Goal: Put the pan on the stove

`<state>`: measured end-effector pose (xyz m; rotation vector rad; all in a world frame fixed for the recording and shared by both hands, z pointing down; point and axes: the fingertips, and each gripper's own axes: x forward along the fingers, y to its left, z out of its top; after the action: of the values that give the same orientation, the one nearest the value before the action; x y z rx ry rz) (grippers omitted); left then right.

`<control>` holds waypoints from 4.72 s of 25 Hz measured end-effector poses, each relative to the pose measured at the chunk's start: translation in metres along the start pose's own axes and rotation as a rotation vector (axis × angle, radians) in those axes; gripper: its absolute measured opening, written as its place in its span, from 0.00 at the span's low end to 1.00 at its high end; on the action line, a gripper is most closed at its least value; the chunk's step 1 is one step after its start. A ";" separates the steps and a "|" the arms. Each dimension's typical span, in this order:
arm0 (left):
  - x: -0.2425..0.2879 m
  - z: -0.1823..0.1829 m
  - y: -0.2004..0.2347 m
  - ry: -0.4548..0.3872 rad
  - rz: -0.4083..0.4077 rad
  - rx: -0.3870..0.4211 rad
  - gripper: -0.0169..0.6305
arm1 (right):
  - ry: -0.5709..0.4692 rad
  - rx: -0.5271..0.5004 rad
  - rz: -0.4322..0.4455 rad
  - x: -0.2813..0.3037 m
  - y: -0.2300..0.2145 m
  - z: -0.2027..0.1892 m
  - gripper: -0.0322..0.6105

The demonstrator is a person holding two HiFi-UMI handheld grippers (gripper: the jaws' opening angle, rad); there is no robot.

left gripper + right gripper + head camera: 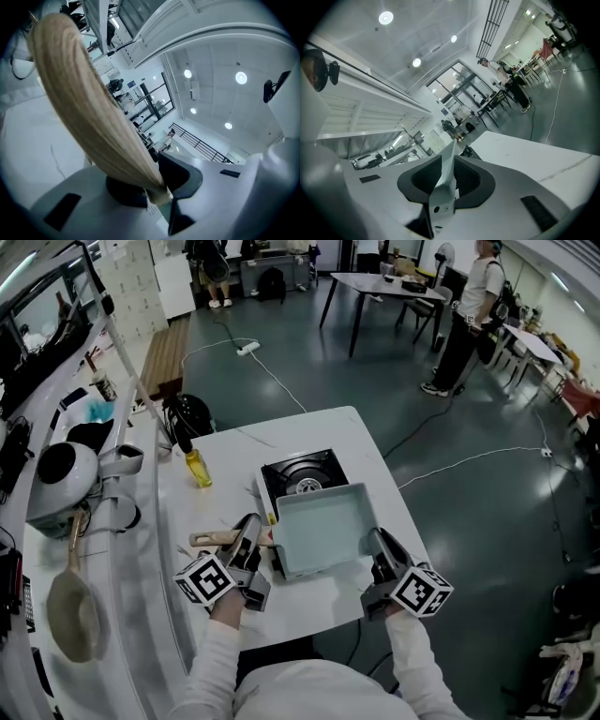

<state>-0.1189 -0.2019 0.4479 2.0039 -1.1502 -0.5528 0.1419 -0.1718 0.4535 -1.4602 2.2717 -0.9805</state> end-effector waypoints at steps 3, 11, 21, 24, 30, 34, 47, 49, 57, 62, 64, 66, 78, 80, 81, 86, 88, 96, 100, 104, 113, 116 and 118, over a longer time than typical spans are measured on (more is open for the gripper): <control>0.019 0.007 0.011 0.013 -0.001 0.001 0.16 | 0.003 -0.002 -0.015 0.019 -0.007 0.004 0.20; 0.058 0.022 0.033 0.037 -0.001 -0.019 0.16 | 0.000 0.008 -0.049 0.058 -0.019 0.015 0.20; 0.086 0.029 0.055 0.047 0.000 -0.021 0.16 | 0.013 0.006 -0.081 0.090 -0.037 0.015 0.20; 0.091 0.030 0.056 0.042 0.002 -0.022 0.16 | 0.017 -0.002 -0.079 0.095 -0.041 0.018 0.20; 0.097 0.030 0.059 0.037 0.012 -0.020 0.16 | 0.033 -0.004 -0.078 0.104 -0.047 0.020 0.20; 0.097 0.032 0.064 0.031 0.028 -0.017 0.16 | 0.045 -0.007 -0.067 0.111 -0.048 0.018 0.20; 0.099 0.038 0.080 -0.010 0.065 -0.024 0.16 | 0.072 -0.037 -0.023 0.137 -0.051 0.016 0.20; 0.100 0.037 0.081 -0.009 0.062 -0.030 0.16 | 0.073 -0.039 -0.024 0.139 -0.052 0.016 0.20; 0.102 0.032 0.088 0.000 0.065 -0.051 0.16 | 0.085 -0.035 -0.025 0.143 -0.057 0.010 0.20; 0.102 0.032 0.087 -0.002 0.065 -0.052 0.16 | 0.101 -0.044 -0.030 0.144 -0.058 0.010 0.20; 0.103 0.031 0.087 -0.002 0.065 -0.052 0.16 | 0.114 -0.055 -0.037 0.144 -0.060 0.010 0.20; 0.104 0.030 0.088 -0.001 0.065 -0.056 0.16 | 0.128 -0.069 -0.043 0.144 -0.061 0.009 0.20; 0.103 0.029 0.086 0.014 0.078 -0.047 0.16 | 0.146 -0.083 -0.045 0.142 -0.065 0.010 0.20; 0.103 0.028 0.087 0.019 0.087 -0.043 0.17 | 0.145 -0.082 -0.040 0.141 -0.065 0.010 0.20; 0.103 0.027 0.087 0.024 0.093 -0.035 0.18 | 0.143 -0.080 -0.038 0.141 -0.066 0.010 0.20; 0.098 0.023 0.088 0.048 0.122 0.015 0.25 | 0.137 -0.094 -0.037 0.140 -0.066 0.011 0.20; 0.095 0.023 0.089 0.057 0.139 0.023 0.27 | 0.140 -0.117 -0.044 0.137 -0.066 0.013 0.20; 0.081 0.017 0.084 0.083 0.160 0.025 0.30 | 0.125 -0.137 -0.058 0.125 -0.064 0.015 0.20; 0.070 0.015 0.085 0.087 0.173 0.049 0.30 | 0.114 -0.156 -0.058 0.118 -0.059 0.017 0.20; 0.058 0.010 0.081 0.090 0.182 0.047 0.30 | 0.109 -0.173 -0.056 0.110 -0.055 0.016 0.20; 0.038 -0.008 0.060 0.118 0.209 0.126 0.28 | 0.097 -0.213 -0.040 0.089 -0.043 0.018 0.20; 0.035 -0.013 0.048 0.129 0.193 0.167 0.26 | 0.096 -0.228 -0.032 0.080 -0.037 0.017 0.20; 0.034 -0.016 0.040 0.131 0.185 0.193 0.24 | 0.092 -0.238 -0.024 0.075 -0.033 0.017 0.20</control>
<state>-0.1128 -0.2381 0.4891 2.0335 -1.3315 -0.2198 0.1404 -0.2530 0.4723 -1.5671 2.5149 -0.8219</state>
